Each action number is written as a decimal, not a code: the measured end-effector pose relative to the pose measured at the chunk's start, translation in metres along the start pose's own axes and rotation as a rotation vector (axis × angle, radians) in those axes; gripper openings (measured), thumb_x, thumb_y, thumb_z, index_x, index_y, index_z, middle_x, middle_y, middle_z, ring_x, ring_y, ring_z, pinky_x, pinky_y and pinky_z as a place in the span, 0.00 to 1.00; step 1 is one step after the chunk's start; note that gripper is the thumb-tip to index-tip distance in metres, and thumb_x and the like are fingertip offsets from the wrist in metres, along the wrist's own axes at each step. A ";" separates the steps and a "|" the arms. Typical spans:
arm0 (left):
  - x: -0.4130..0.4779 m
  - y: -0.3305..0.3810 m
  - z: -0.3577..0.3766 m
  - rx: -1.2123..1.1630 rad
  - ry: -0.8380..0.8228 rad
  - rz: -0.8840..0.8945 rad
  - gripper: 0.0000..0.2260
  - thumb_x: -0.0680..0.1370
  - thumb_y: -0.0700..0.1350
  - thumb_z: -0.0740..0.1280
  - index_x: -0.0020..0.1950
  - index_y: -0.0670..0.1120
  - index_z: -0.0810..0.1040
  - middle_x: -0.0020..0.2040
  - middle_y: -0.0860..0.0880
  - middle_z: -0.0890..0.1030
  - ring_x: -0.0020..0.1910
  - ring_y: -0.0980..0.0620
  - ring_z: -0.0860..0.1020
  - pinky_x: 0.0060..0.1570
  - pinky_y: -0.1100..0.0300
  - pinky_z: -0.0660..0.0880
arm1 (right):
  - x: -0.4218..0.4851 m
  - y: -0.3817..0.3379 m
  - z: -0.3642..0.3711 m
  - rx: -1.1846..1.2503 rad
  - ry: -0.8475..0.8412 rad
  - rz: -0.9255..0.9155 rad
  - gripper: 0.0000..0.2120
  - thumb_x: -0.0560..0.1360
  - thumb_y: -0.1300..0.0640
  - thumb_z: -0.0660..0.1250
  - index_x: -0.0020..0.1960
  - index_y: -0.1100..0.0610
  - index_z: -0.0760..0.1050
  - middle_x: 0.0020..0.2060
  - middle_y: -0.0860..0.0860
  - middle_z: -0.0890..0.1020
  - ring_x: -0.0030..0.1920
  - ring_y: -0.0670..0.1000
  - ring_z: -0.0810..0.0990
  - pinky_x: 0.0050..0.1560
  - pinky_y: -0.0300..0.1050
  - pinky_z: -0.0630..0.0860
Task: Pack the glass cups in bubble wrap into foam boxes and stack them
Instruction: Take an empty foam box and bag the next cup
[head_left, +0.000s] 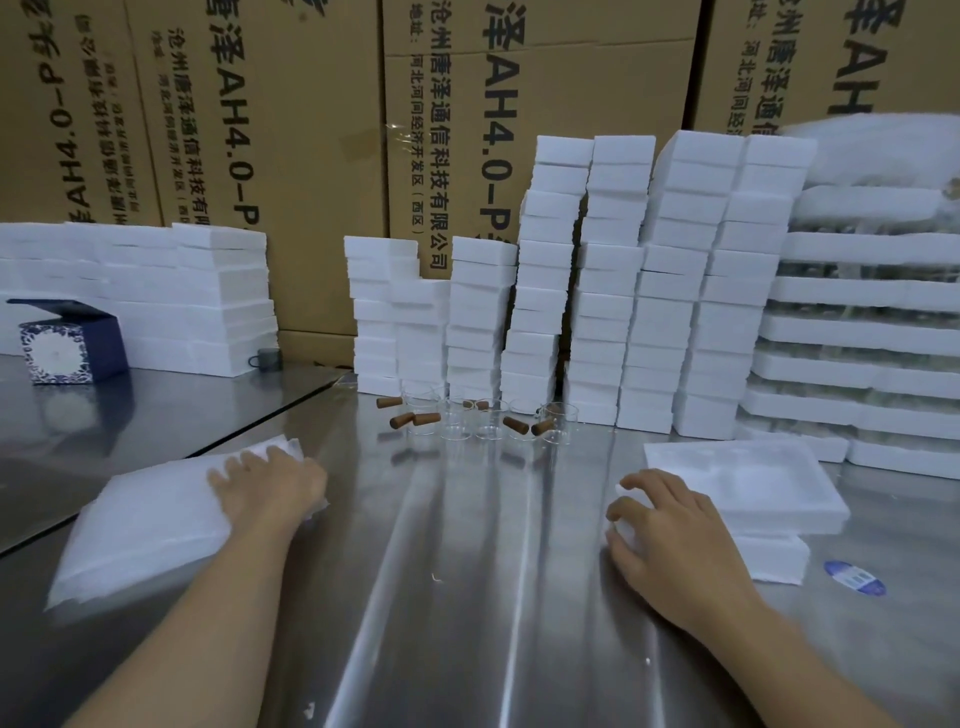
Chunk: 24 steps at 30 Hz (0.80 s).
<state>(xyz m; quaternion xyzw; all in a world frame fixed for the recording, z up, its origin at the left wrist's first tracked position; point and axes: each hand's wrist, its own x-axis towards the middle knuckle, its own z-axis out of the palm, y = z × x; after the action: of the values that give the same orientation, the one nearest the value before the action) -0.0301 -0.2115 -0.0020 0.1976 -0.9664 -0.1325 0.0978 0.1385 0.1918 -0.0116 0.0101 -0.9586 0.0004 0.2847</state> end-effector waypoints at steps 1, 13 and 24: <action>0.000 0.002 0.001 -0.031 -0.010 -0.003 0.26 0.87 0.55 0.51 0.82 0.44 0.67 0.82 0.39 0.67 0.81 0.40 0.62 0.82 0.44 0.50 | 0.000 0.001 -0.001 0.009 0.003 0.005 0.11 0.79 0.45 0.67 0.59 0.45 0.82 0.68 0.45 0.74 0.74 0.49 0.67 0.70 0.47 0.64; -0.002 0.003 -0.009 -0.495 0.150 -0.047 0.17 0.85 0.40 0.64 0.74 0.37 0.71 0.65 0.32 0.79 0.64 0.30 0.77 0.60 0.40 0.75 | -0.001 -0.001 -0.008 0.039 -0.031 0.019 0.13 0.82 0.43 0.61 0.62 0.42 0.79 0.69 0.42 0.70 0.75 0.45 0.63 0.72 0.43 0.59; -0.085 0.098 -0.037 -0.852 0.253 0.530 0.32 0.84 0.34 0.57 0.85 0.58 0.64 0.44 0.46 0.82 0.40 0.48 0.78 0.44 0.49 0.77 | 0.000 0.001 -0.005 0.003 -0.026 0.059 0.14 0.81 0.43 0.62 0.62 0.44 0.80 0.69 0.42 0.71 0.75 0.46 0.64 0.73 0.43 0.58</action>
<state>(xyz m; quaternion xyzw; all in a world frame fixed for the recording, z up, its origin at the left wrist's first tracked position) 0.0206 -0.0977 0.0501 -0.0968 -0.8242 -0.4600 0.3158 0.1413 0.1927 -0.0075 -0.0179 -0.9621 0.0103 0.2719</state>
